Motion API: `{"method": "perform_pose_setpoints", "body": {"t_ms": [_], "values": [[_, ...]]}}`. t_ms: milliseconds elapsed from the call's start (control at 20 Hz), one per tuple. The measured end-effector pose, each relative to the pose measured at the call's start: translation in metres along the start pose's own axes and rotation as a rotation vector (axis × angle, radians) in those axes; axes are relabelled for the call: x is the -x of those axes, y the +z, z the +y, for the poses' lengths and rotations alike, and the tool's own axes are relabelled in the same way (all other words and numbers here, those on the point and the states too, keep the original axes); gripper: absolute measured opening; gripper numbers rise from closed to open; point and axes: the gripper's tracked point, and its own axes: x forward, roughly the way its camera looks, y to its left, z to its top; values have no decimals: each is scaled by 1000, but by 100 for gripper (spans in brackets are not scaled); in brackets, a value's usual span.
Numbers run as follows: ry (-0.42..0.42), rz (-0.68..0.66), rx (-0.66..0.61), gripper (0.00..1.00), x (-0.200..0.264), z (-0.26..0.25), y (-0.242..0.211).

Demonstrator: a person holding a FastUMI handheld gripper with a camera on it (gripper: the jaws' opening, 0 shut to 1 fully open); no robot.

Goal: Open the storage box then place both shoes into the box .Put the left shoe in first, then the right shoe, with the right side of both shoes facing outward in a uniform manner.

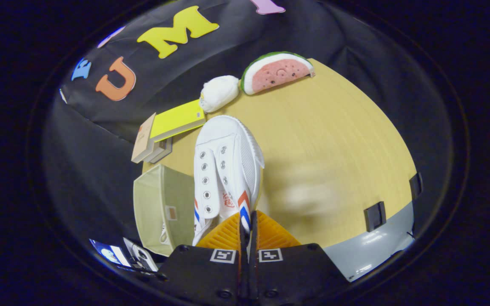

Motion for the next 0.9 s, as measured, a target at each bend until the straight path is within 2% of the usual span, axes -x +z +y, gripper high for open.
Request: {"method": "perform_pose_setpoints", "body": {"t_ms": [350,500,700,900], "values": [[111,30,18,6,6,138,-42],[134,58,34,6,-1,183,-56],[61,84,82,6,-39,205,-65],[-25,140,109,6,-80,204,-82]]}}
